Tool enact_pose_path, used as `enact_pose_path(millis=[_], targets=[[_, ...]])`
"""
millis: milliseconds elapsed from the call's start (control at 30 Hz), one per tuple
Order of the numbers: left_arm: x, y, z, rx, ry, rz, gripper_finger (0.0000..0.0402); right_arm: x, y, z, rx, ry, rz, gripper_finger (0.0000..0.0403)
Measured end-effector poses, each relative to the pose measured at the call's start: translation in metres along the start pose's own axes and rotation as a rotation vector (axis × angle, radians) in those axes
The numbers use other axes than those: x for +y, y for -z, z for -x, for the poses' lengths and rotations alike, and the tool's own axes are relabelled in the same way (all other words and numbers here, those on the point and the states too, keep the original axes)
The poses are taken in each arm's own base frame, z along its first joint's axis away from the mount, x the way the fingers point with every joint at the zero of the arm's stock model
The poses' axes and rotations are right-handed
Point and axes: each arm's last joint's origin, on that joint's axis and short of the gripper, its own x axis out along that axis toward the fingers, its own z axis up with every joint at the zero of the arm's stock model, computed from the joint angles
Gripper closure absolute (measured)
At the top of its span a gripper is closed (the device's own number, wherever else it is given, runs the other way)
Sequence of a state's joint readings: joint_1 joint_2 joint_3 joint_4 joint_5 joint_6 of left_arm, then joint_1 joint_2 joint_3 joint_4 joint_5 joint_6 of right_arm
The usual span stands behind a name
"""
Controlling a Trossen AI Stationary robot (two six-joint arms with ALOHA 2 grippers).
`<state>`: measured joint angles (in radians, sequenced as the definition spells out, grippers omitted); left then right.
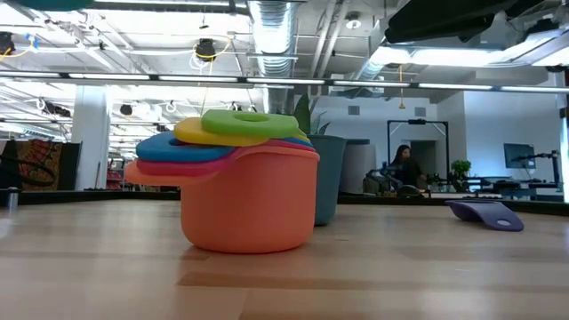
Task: Nest measuring cups in basket
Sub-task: Stack the light blue measuring cup on top of the green measuring cup
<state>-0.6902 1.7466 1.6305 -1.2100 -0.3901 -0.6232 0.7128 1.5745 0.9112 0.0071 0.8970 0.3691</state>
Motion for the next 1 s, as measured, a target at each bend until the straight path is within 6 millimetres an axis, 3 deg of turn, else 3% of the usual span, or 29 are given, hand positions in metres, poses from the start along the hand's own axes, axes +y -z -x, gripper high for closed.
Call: enact_pose_path(millis=[133, 400, 600, 800, 1000], targets=[[0.014, -0.017, -0.001, -0.036, 0.008, -0.13, 0.04, 0.0, 0.0, 0.0, 0.002, 0.0, -0.006, 0.0282], [0.035, -0.055, -0.015, -0.227, 0.035, -0.565, 0.04, -0.001, 0.003, 0.0, 0.023, 0.006, -0.007, 0.0282], [0.058, -0.079, -0.021, -0.356, 0.054, -0.584, 0.04, -0.002, 0.013, 0.005, 0.082, 0.027, -0.036, 0.0282], [0.073, -0.087, -0.031, -0.393, 0.13, -0.536, 0.04, -0.003, 0.021, 0.011, 0.088, 0.098, -0.045, 0.0282], [0.067, -0.094, -0.061, -0.357, 0.173, -0.541, 0.04, -0.002, 0.022, 0.015, 0.075, 0.108, -0.031, 0.0282]])
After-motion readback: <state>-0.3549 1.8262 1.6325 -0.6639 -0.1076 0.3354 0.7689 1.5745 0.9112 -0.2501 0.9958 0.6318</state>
